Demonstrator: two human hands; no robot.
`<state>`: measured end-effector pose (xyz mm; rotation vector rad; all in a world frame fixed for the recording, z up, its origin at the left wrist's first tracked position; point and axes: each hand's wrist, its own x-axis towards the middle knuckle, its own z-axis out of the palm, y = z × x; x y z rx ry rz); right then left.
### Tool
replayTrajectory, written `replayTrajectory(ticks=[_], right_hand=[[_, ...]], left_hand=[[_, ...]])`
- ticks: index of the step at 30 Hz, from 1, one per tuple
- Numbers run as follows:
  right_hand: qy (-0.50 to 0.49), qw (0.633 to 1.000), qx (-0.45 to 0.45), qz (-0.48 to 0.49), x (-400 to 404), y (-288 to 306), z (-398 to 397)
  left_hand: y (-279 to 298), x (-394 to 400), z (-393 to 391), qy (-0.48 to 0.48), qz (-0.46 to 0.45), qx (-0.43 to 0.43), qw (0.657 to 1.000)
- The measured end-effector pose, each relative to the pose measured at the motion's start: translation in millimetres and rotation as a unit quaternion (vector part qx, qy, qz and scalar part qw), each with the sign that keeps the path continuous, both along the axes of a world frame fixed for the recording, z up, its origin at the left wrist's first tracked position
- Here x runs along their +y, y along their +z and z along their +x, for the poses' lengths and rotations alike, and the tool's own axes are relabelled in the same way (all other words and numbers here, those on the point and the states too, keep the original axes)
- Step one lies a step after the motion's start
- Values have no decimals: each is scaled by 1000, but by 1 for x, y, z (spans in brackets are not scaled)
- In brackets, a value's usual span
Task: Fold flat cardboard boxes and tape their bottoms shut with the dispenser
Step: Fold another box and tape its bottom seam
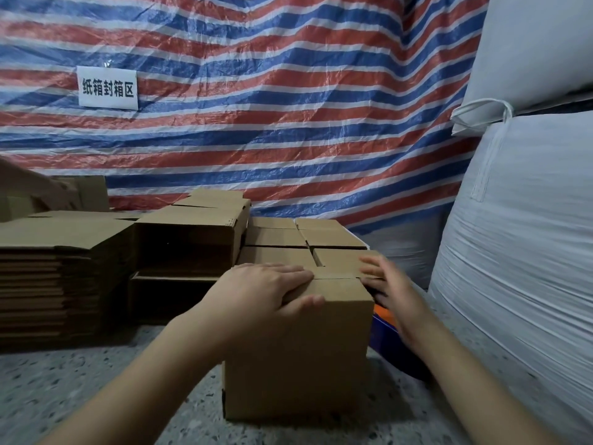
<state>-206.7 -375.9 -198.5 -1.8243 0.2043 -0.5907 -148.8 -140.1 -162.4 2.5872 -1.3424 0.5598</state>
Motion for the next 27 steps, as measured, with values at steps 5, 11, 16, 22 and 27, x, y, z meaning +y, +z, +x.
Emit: replayTrajectory(ticks=[5, 11, 16, 22, 27], right_hand=[[-190, 851, 250, -420, -54, -9, -6], [-145, 784, 370, -476, -56, -44, -1], [-163, 789, 340, -484, -57, -51, 4], [-181, 916, 180, -309, -62, 14, -10], [-66, 982, 62, -167, -42, 102, -26]], left_hand=[[-1, -1, 1, 0, -5, -6, 1000], [-2, -2, 0, -1, 0, 1, 1000], [0, 0, -2, -4, 1, 7, 1000], [3, 1, -4, -4, 7, 23, 1000], [4, 2, -5, 3, 16, 40, 999]])
